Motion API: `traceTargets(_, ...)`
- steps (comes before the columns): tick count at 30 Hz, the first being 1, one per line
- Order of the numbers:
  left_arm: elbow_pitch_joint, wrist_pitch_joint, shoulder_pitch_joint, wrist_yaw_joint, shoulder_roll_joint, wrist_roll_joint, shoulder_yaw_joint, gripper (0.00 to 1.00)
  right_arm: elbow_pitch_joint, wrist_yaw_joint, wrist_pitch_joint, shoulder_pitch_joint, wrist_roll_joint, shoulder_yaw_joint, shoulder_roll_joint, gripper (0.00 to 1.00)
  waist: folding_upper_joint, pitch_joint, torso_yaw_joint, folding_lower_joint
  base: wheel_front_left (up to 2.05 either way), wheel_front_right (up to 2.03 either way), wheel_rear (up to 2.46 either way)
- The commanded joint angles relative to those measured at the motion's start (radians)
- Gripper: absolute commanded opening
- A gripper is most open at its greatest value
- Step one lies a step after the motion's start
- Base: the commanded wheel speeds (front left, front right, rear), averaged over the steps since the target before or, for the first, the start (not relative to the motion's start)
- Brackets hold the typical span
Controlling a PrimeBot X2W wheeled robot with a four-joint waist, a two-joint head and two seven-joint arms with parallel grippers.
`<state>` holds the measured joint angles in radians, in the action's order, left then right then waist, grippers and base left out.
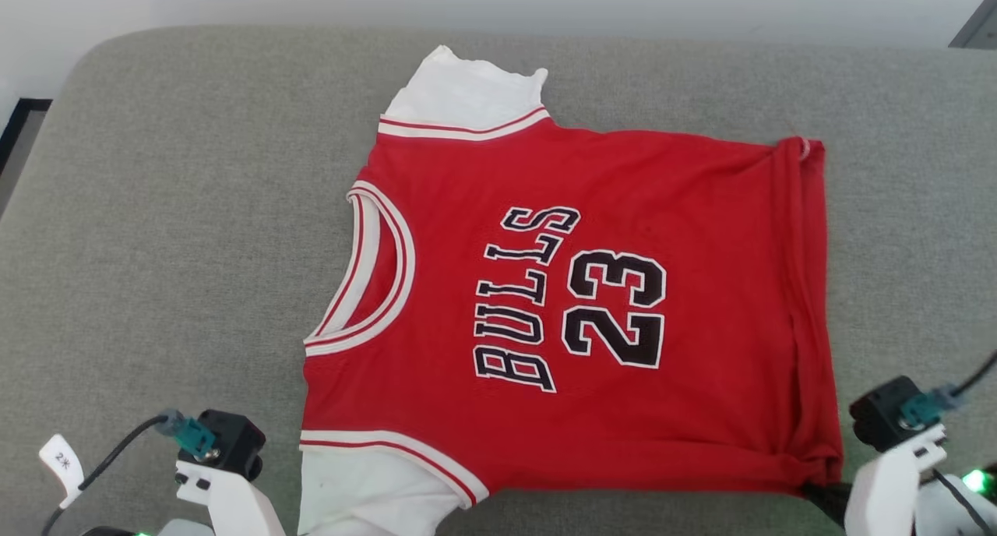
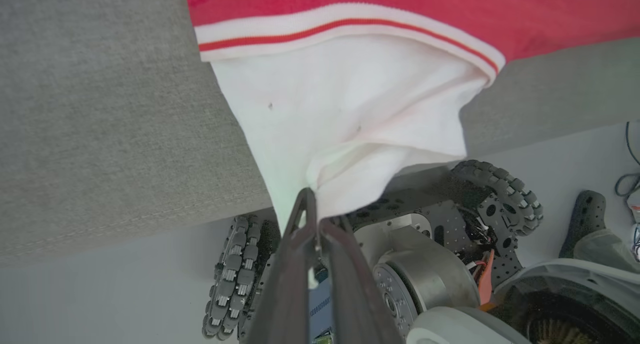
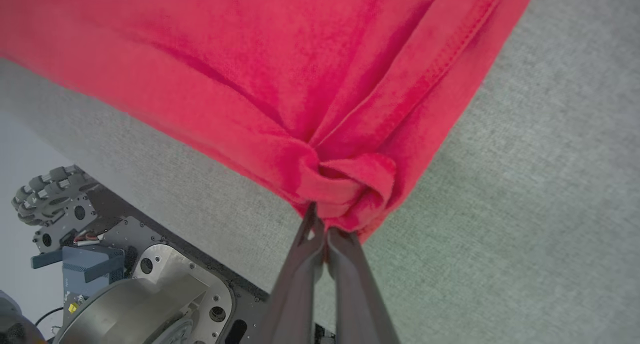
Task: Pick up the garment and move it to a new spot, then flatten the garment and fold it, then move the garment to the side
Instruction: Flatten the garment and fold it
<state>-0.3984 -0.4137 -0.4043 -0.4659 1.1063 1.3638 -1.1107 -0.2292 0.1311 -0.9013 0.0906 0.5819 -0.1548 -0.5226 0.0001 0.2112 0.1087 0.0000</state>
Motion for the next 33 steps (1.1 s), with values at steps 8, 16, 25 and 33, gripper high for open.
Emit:
traceTargets(8, -0.038, 0.024, -0.065, 0.006, 0.042, -0.054, 0.05, 0.0, -0.134, -0.001, -0.03, 0.054, -0.039, 0.131, 0.115, 0.0, -0.0001, 0.037, -0.002, 0.0, 0.0, 0.0, 0.0)
traceTargets(16, 0.023, 0.02, -0.286, 0.107, 0.055, -0.188, 0.142, 0.0, -0.149, -0.001, -0.003, -0.115, -0.147, 0.192, 0.216, 0.0, -0.0001, 0.074, -0.025, 0.0, 0.0, 0.0, 0.0)
traceTargets(25, 0.351, -0.017, -0.494, 0.307, -0.124, -0.247, 0.15, 0.0, 0.059, -0.001, 0.07, -0.381, -0.23, 0.168, 0.263, 0.0, -0.0001, 0.127, -0.053, 0.0, 0.0, 0.0, 0.0)
traceTargets(33, 0.767, -0.081, -0.558, 0.448, -0.316, -0.202, 0.101, 0.0, 0.334, -0.001, 0.105, -0.542, -0.266, 0.098, 0.274, 0.0, -0.0001, 0.157, -0.081, 0.0, 0.0, 0.0, 0.0)
